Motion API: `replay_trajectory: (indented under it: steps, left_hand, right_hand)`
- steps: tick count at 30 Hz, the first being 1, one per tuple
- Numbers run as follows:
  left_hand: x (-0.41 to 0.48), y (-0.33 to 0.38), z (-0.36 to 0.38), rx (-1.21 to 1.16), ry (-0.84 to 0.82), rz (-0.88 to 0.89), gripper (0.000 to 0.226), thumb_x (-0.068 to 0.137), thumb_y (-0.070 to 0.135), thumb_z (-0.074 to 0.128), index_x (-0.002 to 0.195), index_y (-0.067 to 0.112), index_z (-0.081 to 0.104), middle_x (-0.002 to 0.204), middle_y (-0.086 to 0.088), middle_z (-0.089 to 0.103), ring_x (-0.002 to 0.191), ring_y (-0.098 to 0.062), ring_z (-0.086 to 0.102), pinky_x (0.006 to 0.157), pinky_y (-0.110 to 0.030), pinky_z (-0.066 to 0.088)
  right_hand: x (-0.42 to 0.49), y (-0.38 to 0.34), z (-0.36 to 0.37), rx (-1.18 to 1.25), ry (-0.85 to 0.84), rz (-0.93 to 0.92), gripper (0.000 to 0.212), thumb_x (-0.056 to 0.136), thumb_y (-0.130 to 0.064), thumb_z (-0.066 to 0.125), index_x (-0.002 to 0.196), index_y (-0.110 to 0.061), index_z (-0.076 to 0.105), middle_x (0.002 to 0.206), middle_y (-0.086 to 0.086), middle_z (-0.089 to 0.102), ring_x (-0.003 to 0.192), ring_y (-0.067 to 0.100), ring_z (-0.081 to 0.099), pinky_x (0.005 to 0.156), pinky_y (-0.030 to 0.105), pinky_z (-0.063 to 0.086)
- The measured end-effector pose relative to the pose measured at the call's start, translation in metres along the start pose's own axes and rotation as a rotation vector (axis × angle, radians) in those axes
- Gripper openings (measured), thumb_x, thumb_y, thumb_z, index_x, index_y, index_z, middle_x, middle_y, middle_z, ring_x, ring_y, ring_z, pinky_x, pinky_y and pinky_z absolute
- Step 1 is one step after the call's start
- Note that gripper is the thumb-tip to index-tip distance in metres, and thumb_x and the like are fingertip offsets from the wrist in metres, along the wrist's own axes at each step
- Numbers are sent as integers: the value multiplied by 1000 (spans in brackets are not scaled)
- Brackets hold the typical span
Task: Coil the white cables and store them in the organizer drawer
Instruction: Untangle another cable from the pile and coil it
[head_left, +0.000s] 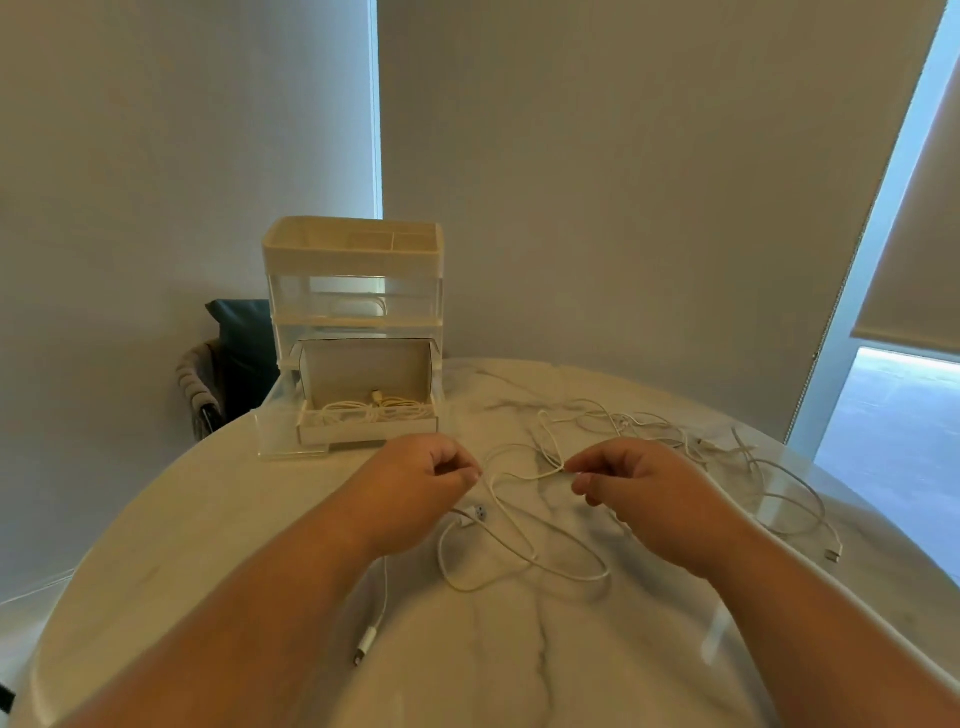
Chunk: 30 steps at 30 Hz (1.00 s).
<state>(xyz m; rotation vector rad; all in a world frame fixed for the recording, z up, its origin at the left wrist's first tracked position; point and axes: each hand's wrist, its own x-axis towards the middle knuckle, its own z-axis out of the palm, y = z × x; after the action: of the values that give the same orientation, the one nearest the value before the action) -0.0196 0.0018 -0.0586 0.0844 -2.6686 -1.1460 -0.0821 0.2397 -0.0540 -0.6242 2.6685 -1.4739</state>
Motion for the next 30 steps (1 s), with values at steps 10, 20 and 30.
replay_trajectory:
  steps: [10,20,30]
  left_hand:
    - [18,-6,10,323,-178,-130,13,77,34,81,83,27,73,85,10,71,81,-7,65,75,-26,54]
    - [13,2,9,-175,232,15,4,96,20,61,92,20,60,81,-2,68,64,-8,71,60,-31,60]
    - [16,1,0,-738,366,-121,15,99,14,58,111,13,49,98,-11,70,73,-22,75,64,-35,61]
  right_hand:
    - [8,1,46,-114,-199,-44,20,88,-8,71,105,-18,71,78,3,70,46,-4,52,49,14,42]
    - [7,-1,46,-281,-223,-121,20,90,-41,69,107,-30,71,88,-9,68,76,3,61,76,22,52]
    - [9,-1,43,-183,-84,-254,16,96,-24,63,82,-28,71,93,-10,58,86,-1,55,79,15,41]
